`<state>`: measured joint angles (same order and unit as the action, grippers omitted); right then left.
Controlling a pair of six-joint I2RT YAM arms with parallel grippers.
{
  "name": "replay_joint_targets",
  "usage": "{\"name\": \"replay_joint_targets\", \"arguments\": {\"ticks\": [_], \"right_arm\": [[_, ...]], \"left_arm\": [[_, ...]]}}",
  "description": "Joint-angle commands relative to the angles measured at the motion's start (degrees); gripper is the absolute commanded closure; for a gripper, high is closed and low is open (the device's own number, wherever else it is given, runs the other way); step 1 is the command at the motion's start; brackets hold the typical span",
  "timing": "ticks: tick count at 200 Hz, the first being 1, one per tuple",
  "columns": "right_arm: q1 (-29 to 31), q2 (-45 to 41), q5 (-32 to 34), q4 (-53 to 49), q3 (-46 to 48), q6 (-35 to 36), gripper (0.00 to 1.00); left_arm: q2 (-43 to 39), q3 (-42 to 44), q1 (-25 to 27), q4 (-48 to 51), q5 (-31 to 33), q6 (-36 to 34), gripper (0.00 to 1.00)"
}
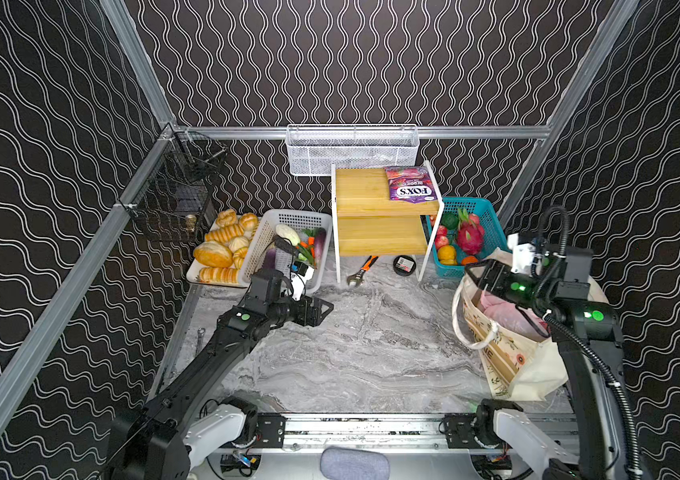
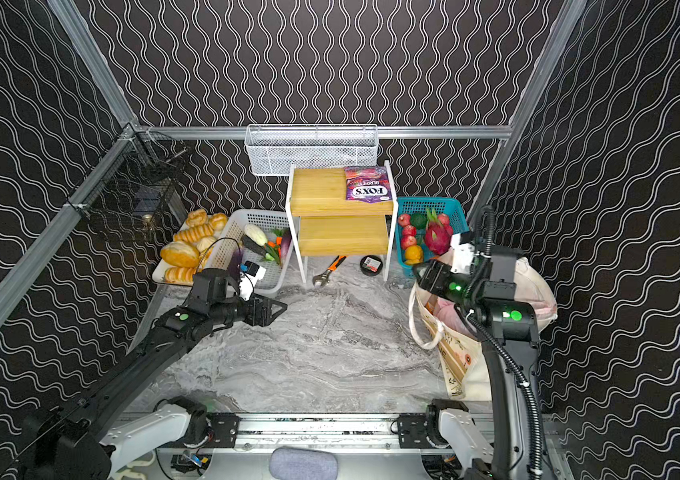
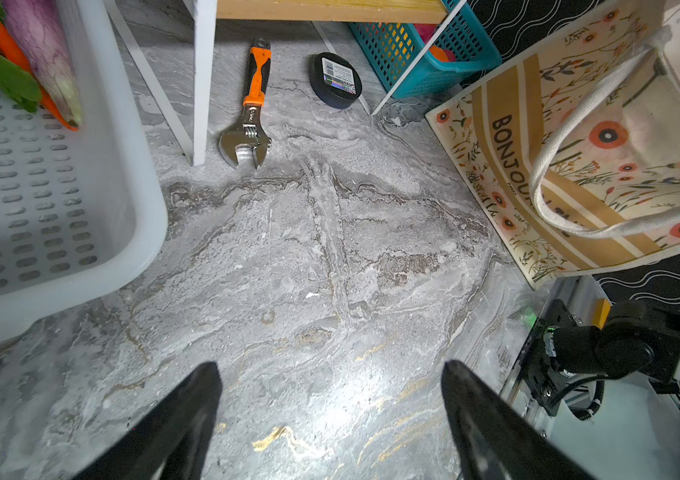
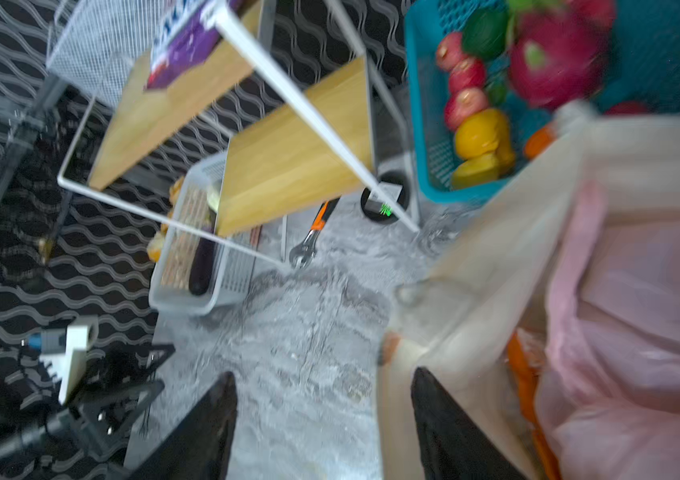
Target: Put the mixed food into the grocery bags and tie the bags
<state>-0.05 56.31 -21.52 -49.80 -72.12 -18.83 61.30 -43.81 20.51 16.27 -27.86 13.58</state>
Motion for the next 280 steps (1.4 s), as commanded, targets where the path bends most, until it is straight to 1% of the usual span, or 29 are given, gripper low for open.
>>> {"name": "replay_joint_targets", "arguments": {"ticks": [1, 26, 34, 41, 45, 50, 58, 62, 67, 73, 80, 91, 100, 111, 123, 135, 159, 168, 173, 193, 203, 216, 227, 233, 245, 250, 265, 280], "right_arm": [[6.6, 2.4, 12.1, -6.0, 0.4, -3.4, 0.3], [15.3, 7.3, 27.4, -12.9, -0.7, -6.0, 0.28], [16.7, 9.0, 31.9, -15.4, -1.1, -6.8, 0.29], [17.2, 10.2, 34.4, -16.7, -1.4, -6.7, 0.32], [17.5, 10.7, 35.7, -17.2, -1.5, -6.7, 0.36], [17.5, 11.1, 37.3, -17.8, -1.8, -7.1, 0.44], [17.5, 11.6, 40.2, -18.4, -2.5, -7.9, 0.65], [17.5, 11.6, 41.7, -18.1, -2.9, -7.8, 0.73], [17.5, 11.3, 43.7, -17.6, -3.3, -7.5, 0.81], [17.4, 10.8, 46.6, -17.1, -4.1, -7.5, 0.87], [17.3, 10.1, 49.6, -16.1, -5.0, -7.2, 0.91], [17.1, 8.4, 53.9, -13.4, -5.9, -6.0, 0.95], [16.5, 7.0, 56.2, -11.0, -6.0, -5.0, 0.96], [15.3, 5.2, 57.4, -7.8, -5.4, -4.9, 0.97], [13.3, 4.1, 54.6, -5.0, -3.7, -4.4, 0.97], [12.6, 4.1, 52.1, -3.8, -2.2, -4.8, 0.93], [12.2, 6.5, 51.8, -5.3, 0.2, -5.8, 0.86], [12.1, 7.2, 51.7, -6.3, 0.4, -5.7, 0.82], [12.2, 7.5, 51.5, -6.4, 0.4, -5.4, 0.79], [12.1, 7.6, 50.1, -6.9, -1.7, -4.7, 0.74], [12.2, 7.1, 48.5, -7.4, -4.2, -4.6, 0.66], [12.1, 6.0, 45.9, -7.0, -7.8, -3.8, 0.52], [12.2, 4.4, 42.4, -5.6, -10.1, -3.4, 0.45], [12.2, 3.6, 38.3, -4.1, -11.0, -3.0, 0.42], [12.2, 1.3, 27.7, 1.9, -11.0, -0.8, 0.39], [12.2, 0.3, 21.8, 4.8, -10.2, -0.5, 0.38], [12.2, -0.3, 5.3, 11.2, -8.8, -1.1, 0.4], [14.1, 2.5, -7.0, 13.7, -7.5, -4.0, 0.44]], "left_arm": [[0.0, -0.2, 0.0, -1.2, -0.6, 0.5, 0.13], [-0.2, -0.2, 0.0, -0.7, -0.5, 0.4, 0.13], [-0.4, -0.1, 0.0, -0.6, -0.3, 0.4, 0.13], [-0.6, 0.0, -0.1, -0.6, -0.2, 0.5, 0.13], [-0.6, 0.1, 0.0, -0.6, -0.2, 0.5, 0.13], [-0.7, 0.2, 0.0, -0.8, -0.1, 0.6, 0.13], [-0.7, 0.2, 0.0, -0.9, -0.1, 0.6, 0.13], [-0.7, 0.2, 0.0, -1.0, -0.2, 0.7, 0.13], [-0.7, 0.1, 0.0, -0.9, -0.2, 0.7, 0.13], [-0.6, 0.0, 0.0, -0.7, -0.3, 0.5, 0.13], [-0.5, -0.1, 0.0, -0.5, -0.2, 0.3, 0.13], [-0.5, -0.3, -0.1, -0.1, -0.2, 0.1, 0.13], [-0.7, -0.3, 0.0, 0.0, -0.1, 0.1, 0.13], [-1.0, 0.0, 0.0, -0.1, 0.1, 0.2, 0.13], [-1.1, 0.1, 0.0, -0.4, 0.2, 0.4, 0.13], [-1.1, 0.1, 0.0, -0.5, 0.1, 0.5, 0.13], [-0.8, -0.1, 0.0, -0.2, 0.1, 0.4, 0.13], [-0.8, -0.1, 0.0, 0.1, 0.1, 0.2, 0.13], [-0.8, -0.1, 0.0, 0.2, 0.1, 0.1, 0.13], [-0.8, -0.2, -0.1, 0.3, 0.2, 0.0, 0.13], [-0.7, -0.3, 0.0, 0.2, 0.4, 0.1, 0.13], [-0.6, -0.2, 0.0, 0.2, 0.6, 0.2, 0.13], [-0.6, -0.2, 0.0, 0.1, 0.5, 0.3, 0.13], [-0.5, -0.1, 0.0, 0.0, 0.5, 0.4, 0.13], [-0.5, -0.1, -0.1, 0.1, 0.7, 0.3, 0.13], [-0.5, -0.2, -0.1, 0.4, 0.9, 0.1, 0.13], [-0.5, -0.4, -0.1, 0.7, 1.4, -0.1, 0.13], [-0.6, -0.4, 0.0, 1.0, 1.9, -0.2, 0.13]]}}
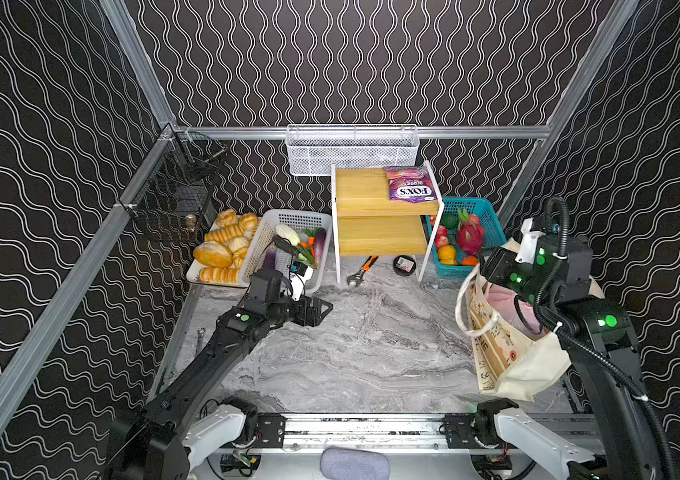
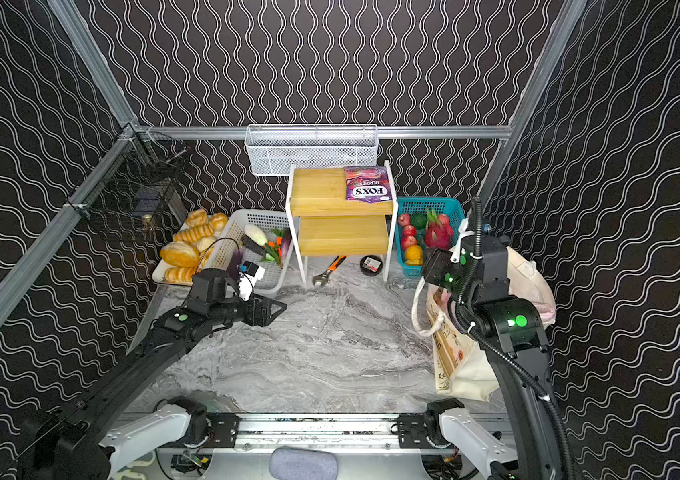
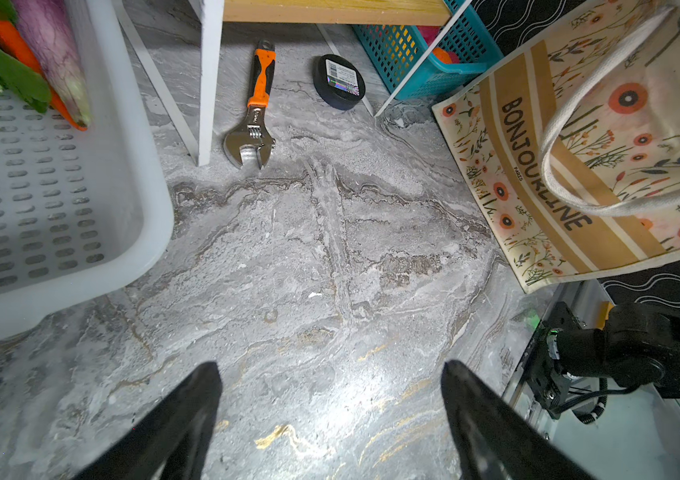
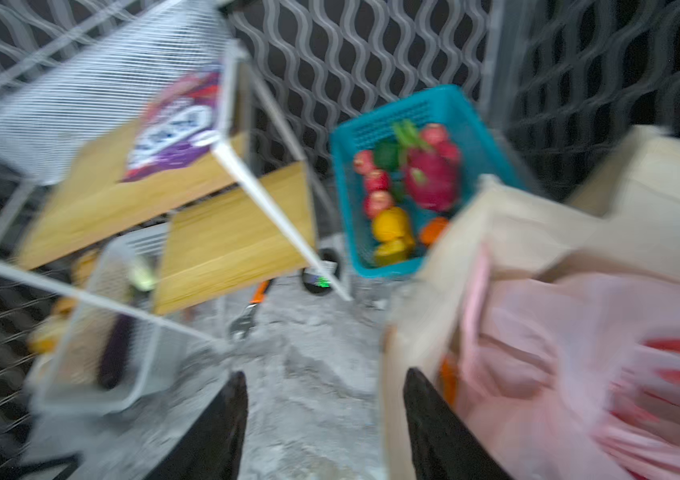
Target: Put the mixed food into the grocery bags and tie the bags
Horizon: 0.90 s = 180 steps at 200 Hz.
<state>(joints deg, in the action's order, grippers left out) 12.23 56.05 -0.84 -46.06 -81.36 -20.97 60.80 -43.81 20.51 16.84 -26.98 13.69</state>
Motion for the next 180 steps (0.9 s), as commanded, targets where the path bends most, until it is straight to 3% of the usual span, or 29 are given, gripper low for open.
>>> {"name": "replay_joint_targets", "arguments": {"ticks": [1, 15, 34, 52, 71, 91, 113, 149, 180], "right_arm": [[2.0, 3.1, -28.2, 10.1, 2.0, -2.1, 0.45], [7.2, 6.3, -29.2, 10.8, 5.1, -3.7, 0.47], [17.5, 9.8, -12.0, 11.3, 10.7, -5.4, 0.47], [23.1, 14.6, 0.4, 12.5, 15.2, -6.8, 0.47], [24.7, 21.0, 7.2, 14.3, 18.3, -7.1, 0.47], [24.7, 24.8, 14.9, 18.8, 22.3, -5.3, 0.46], [22.4, 24.2, 23.2, 30.2, 31.1, 3.6, 0.47], [12.3, 20.7, 19.0, 40.5, 37.6, 11.9, 0.46], [7.4, 14.3, 24.0, 56.9, 49.8, 17.6, 0.42]], "left_arm": [[-0.1, -0.4, 0.0, 0.5, 1.0, -0.3, 0.13], [-0.4, -0.1, 0.0, 0.2, 1.7, 0.1, 0.13], [-0.7, 0.2, 0.0, 0.1, 2.4, 0.5, 0.13], [-1.1, 0.6, -0.1, 0.5, 3.8, 1.1, 0.13], [-2.1, 0.9, 0.0, 0.7, 6.0, 1.4, 0.13], [-3.6, 1.1, 0.0, 0.8, 7.9, 1.2, 0.12], [-4.6, 1.4, 0.0, 1.3, 9.5, 0.8, 0.11], [-4.8, 1.5, 0.0, 1.8, 10.3, 1.1, 0.11], [-5.8, 2.8, 0.0, 1.3, 11.9, 2.4, 0.11]]}}
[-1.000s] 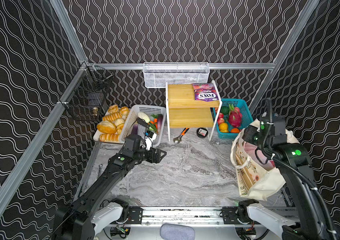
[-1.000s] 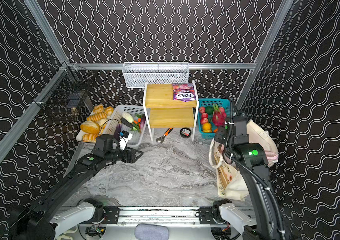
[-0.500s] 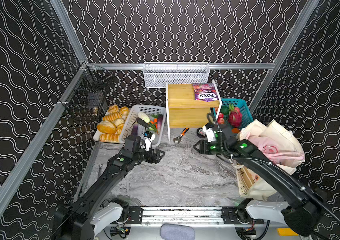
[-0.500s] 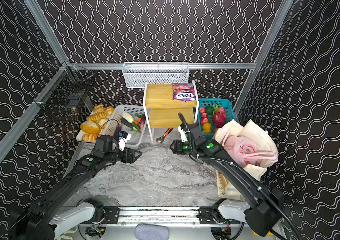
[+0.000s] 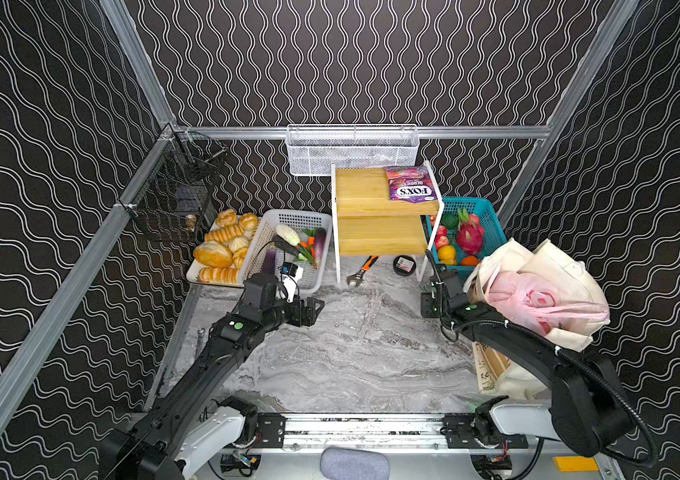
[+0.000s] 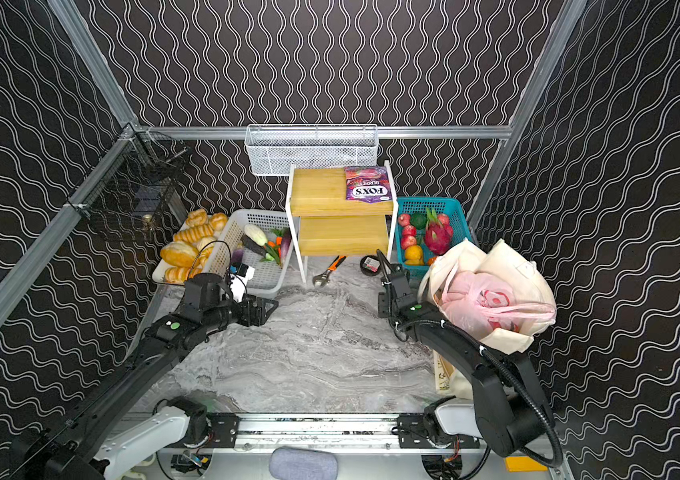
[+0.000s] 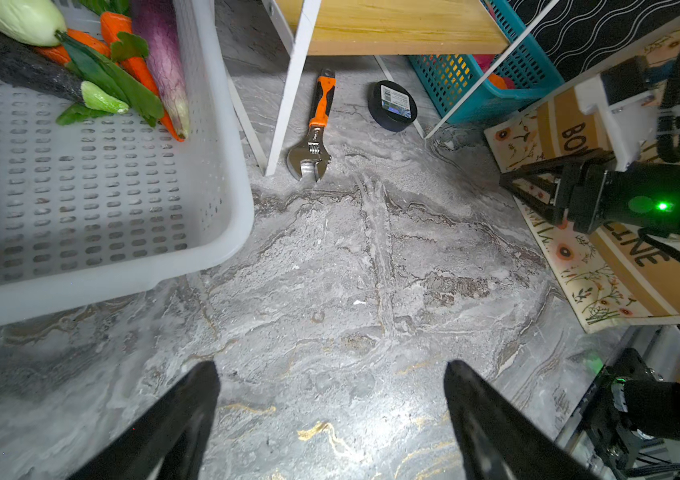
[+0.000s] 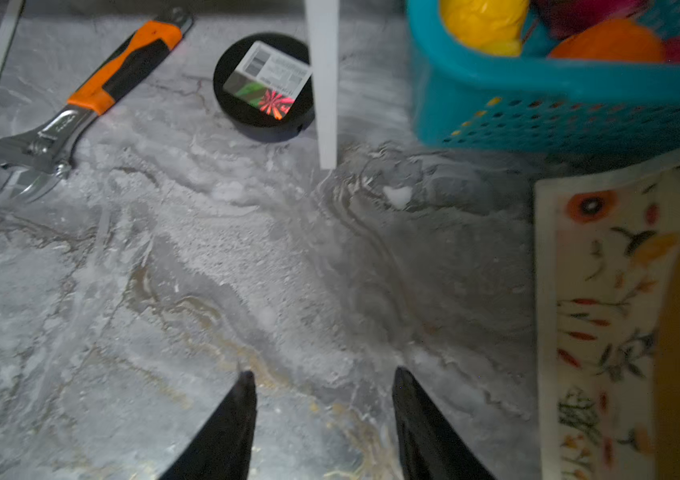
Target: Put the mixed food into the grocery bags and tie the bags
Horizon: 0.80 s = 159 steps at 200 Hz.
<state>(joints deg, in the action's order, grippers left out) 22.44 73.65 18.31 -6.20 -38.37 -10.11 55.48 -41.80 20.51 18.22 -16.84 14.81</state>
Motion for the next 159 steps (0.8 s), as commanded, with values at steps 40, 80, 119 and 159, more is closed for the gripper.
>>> {"name": "replay_joint_targets", "arguments": {"ticks": [40, 80, 119, 159], "right_arm": [[-10.4, -8.5, -0.5, 41.3, 21.5, 13.5, 0.39], [-14.0, -4.8, -5.5, 58.1, 27.8, 17.2, 0.36], [-18.0, 1.2, -8.3, 72.3, 29.9, 17.5, 0.32], [-21.7, 8.0, -18.8, 78.0, 28.9, 15.2, 0.3]], "left_arm": [[0.4, 0.8, -0.1, -0.1, 3.2, 1.4, 0.11], [0.0, 2.2, -0.1, -1.5, 7.7, 2.9, 0.1], [-3.6, 4.9, 0.0, -3.5, 16.2, 2.9, 0.04], [-7.1, 8.0, -0.1, -4.8, 23.9, 2.9, 0.01]]}}
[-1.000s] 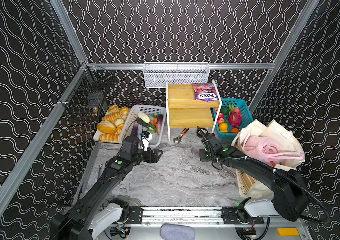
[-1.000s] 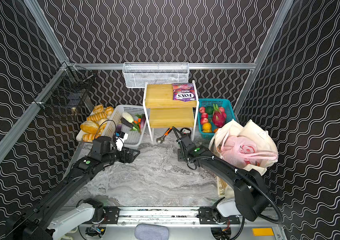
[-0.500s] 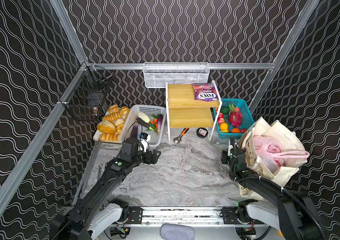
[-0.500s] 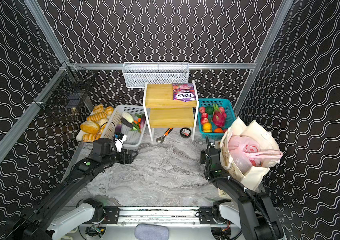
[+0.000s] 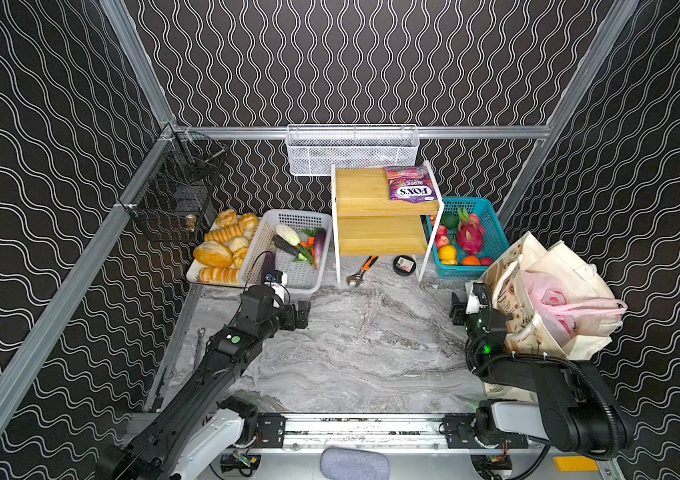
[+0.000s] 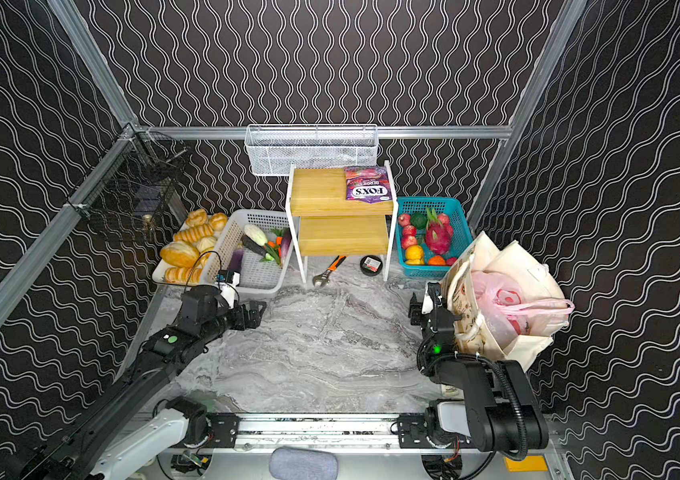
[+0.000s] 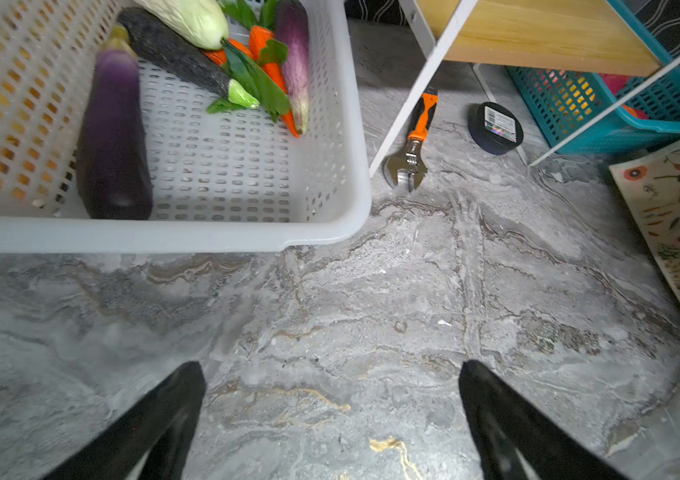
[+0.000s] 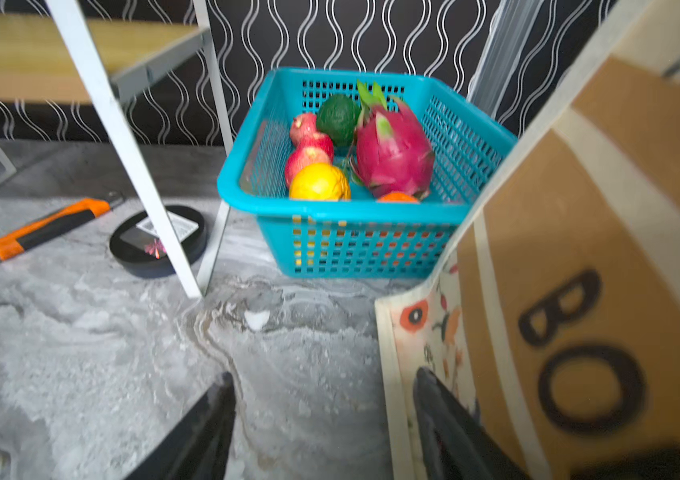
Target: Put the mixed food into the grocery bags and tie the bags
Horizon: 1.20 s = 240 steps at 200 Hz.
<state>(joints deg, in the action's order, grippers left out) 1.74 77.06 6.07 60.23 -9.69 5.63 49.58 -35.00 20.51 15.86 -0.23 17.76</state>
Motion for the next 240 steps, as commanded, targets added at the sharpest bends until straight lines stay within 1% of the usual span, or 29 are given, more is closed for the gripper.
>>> {"name": "replay_joint_targets", "arguments": {"ticks": [1, 6, 14, 25, 30, 42, 43, 45, 46, 48, 53, 57, 67, 76, 88, 100, 108, 123, 131, 148, 169, 185, 194, 204, 221, 227, 240], "right_arm": [[-1.0, 5.1, -6.4, 12.5, 0.3, -0.6, 0.29], [-1.4, 7.1, -5.2, 15.9, 0.8, -1.3, 0.29], [-1.6, 9.5, -3.7, 18.4, 1.5, -2.3, 0.28], [-1.7, 12.7, -3.2, 23.6, 1.6, -1.4, 0.26], [-1.7, 12.1, -3.5, 21.8, 1.4, -1.3, 0.25], [-1.7, 9.2, -3.1, 12.4, -0.8, -1.9, 0.22], [-1.7, 9.0, -2.8, 11.8, -1.0, -2.0, 0.19], [-1.7, 8.8, -2.4, 10.6, -1.4, -2.3, 0.05], [-1.7, 8.8, -2.2, 10.1, -1.7, -2.4, 0.02], [-1.7, 8.8, -1.7, 9.2, -2.1, -2.8, 0.0], [-1.7, 9.4, 0.5, 7.9, -3.4, -3.5, 0.0], [-1.7, 10.4, 1.0, 7.5, -4.4, -4.5, 0.0], [-3.0, 11.9, -1.8, 9.2, -5.0, -5.1, 0.0], [-3.9, 11.2, -1.6, 5.7, -6.0, -6.0, 0.0], [-4.1, 10.6, -1.7, 3.9, -6.5, -6.2, 0.0], [-4.1, 11.4, -1.5, 7.5, -5.4, -5.4, 0.0], [-3.7, 11.5, 0.1, 9.7, -4.6, -5.3, 0.0], [-3.6, 11.1, 0.5, 6.9, -5.4, -5.7, 0.0], [-3.6, 11.1, 0.6, 7.4, -5.4, -5.7, 0.0], [-3.6, 11.3, 0.8, 9.0, -4.8, -5.6, 0.0], [-3.6, 11.3, 0.7, 8.7, -4.9, -5.6, 0.0], [-3.6, 11.2, 0.8, 8.7, -4.9, -5.6, 0.0], [-3.6, 11.2, 0.8, 8.7, -4.9, -5.6, 0.0], [-3.6, 11.2, 0.8, 8.9, -4.9, -5.6, 0.0], [-3.6, 11.2, 0.8, 8.8, -4.9, -5.6, 0.0], [-3.6, 11.2, 0.7, 8.8, -4.9, -5.6, 0.0], [-3.6, 11.2, 0.8, 8.9, -4.9, -5.6, 0.0]], "left_arm": [[-1.3, 1.3, -0.1, -2.5, 7.5, -0.1, 0.01], [-1.5, 1.5, -0.1, -2.6, 8.7, -0.2, 0.01], [-1.9, 2.1, -0.1, -3.1, 10.6, -0.4, 0.01], [-2.3, 3.1, -0.1, -4.5, 13.4, -0.8, 0.01], [-2.6, 3.8, 0.0, -5.4, 14.7, -1.0, 0.01], [-2.6, 5.2, -0.1, -8.1, 17.3, -1.6, 0.01], [-2.6, 5.3, -0.1, -8.4, 17.4, -1.6, 0.01], [-2.4, 5.7, -0.1, -8.9, 17.9, -1.5, 0.01], [-2.4, 5.8, -0.1, -9.2, 18.2, -1.5, 0.01], [-2.2, 6.1, -0.1, -9.7, 18.6, -1.5, 0.01], [-1.9, 6.7, -0.1, -10.9, 19.3, -1.5, 0.01], [-1.6, 7.0, 0.0, -11.9, 19.8, -1.8, 0.01], [-0.8, 7.5, 0.0, -13.8, 20.3, -3.1, 0.01], [-0.1, 8.2, -0.1, -16.3, 21.3, -4.8, 0.01], [1.0, 9.7, 0.0, -20.5, 25.2, -7.5, 0.01], [2.2, 11.2, 0.0, -25.5, 29.8, -10.2, 0.01], [3.3, 12.1, -0.1, -29.4, 32.9, -12.1, 0.01], [6.1, 13.2, -0.1, -35.5, 36.6, -16.1, 0.01], [7.9, 13.8, -0.2, -38.7, 37.2, -18.2, 0.01], [12.5, 15.2, -0.8, -45.7, 35.1, -22.1, 0.01], [18.5, 16.9, -2.2, -53.8, 29.7, -25.5, 0.01], [23.0, 17.2, -5.0, -57.7, 26.9, -26.2, 0.01], [24.5, 17.2, -6.7, -59.0, 25.4, -26.0, 0.01], [26.5, 17.7, -9.3, -62.0, 22.4, -24.5, 0.01], [31.7, 20.2, -14.5, -73.6, 14.7, -19.8, 0.01], [33.8, 20.7, -15.6, -77.7, 12.7, -19.8, 0.01], [38.0, 20.3, -17.1, -79.9, 9.7, -19.0, 0.02]]}}
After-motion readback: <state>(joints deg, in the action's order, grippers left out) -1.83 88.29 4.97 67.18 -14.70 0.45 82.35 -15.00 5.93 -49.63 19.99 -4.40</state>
